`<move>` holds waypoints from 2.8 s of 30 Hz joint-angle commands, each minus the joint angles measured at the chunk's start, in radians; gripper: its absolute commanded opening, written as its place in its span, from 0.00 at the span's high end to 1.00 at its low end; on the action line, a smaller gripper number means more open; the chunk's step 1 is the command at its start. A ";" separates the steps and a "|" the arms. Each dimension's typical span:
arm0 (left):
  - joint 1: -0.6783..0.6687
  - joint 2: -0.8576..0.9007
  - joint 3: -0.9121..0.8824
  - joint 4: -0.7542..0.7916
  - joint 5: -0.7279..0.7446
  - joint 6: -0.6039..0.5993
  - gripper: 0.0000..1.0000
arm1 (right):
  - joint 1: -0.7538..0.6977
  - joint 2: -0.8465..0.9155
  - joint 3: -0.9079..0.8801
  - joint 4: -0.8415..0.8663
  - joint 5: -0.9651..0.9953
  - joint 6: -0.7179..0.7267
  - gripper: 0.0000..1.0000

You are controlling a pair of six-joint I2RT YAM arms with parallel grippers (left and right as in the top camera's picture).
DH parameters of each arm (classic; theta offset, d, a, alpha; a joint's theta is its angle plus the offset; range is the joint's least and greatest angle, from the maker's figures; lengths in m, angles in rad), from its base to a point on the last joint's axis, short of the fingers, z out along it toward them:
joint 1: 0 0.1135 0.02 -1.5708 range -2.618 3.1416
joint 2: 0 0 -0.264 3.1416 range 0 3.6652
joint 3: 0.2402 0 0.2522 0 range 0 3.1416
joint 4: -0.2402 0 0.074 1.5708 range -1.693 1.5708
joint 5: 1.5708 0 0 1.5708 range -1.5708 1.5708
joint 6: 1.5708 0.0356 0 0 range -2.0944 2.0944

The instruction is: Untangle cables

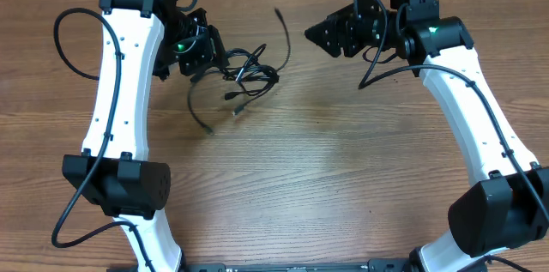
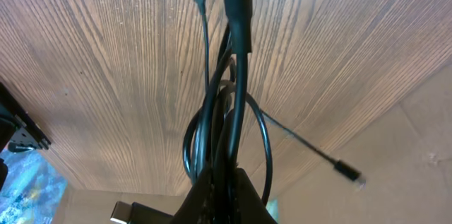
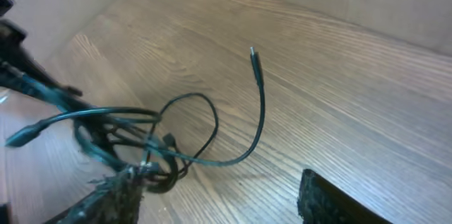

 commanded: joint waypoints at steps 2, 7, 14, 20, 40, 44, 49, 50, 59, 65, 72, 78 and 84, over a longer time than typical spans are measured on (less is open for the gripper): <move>0.004 -0.023 0.007 -0.003 0.010 -0.013 0.96 | 0.008 -0.027 0.012 -0.028 -0.194 -0.183 0.34; -0.005 -0.023 0.007 -0.003 0.018 -0.005 0.96 | 0.096 -0.027 0.012 -0.093 -0.240 -0.406 0.37; -0.013 -0.023 0.007 -0.031 0.017 0.011 0.96 | 0.201 -0.027 0.012 -0.048 -0.168 -0.463 0.46; -0.043 -0.023 0.007 -0.042 0.017 0.040 0.96 | 0.211 -0.027 0.012 -0.008 -0.168 -0.463 0.53; -0.071 -0.023 0.007 -0.024 0.169 0.032 0.96 | 0.214 -0.019 0.011 -0.077 -0.063 -0.456 0.85; -0.071 -0.023 0.007 -0.024 0.174 0.032 0.96 | 0.214 -0.019 0.011 -0.078 -0.063 -0.455 0.96; -0.070 -0.023 0.007 -0.024 0.173 0.032 0.96 | 0.214 -0.019 0.011 -0.081 -0.063 -0.456 0.96; -0.068 -0.023 0.007 -0.024 0.174 0.032 0.96 | 0.214 -0.019 0.011 -0.081 -0.063 -0.456 0.96; -0.067 -0.023 0.007 -0.016 0.122 0.008 0.93 | 0.213 -0.019 0.011 -0.089 -0.086 -0.456 0.96; -0.066 -0.023 0.007 -0.016 0.117 -0.008 0.94 | 0.213 -0.019 0.011 -0.104 -0.086 -0.456 0.96; -0.066 -0.023 0.007 -0.015 -0.030 -0.093 0.92 | 0.209 -0.027 0.011 -0.131 -0.101 -0.457 0.96; -0.066 -0.023 0.007 -0.012 -0.087 -0.108 0.89 | 0.209 -0.029 0.011 -0.129 -0.101 -0.457 0.96; -0.066 -0.023 0.007 -0.004 -0.016 -0.095 0.91 | 0.209 -0.029 0.011 -0.126 -0.100 -0.457 0.94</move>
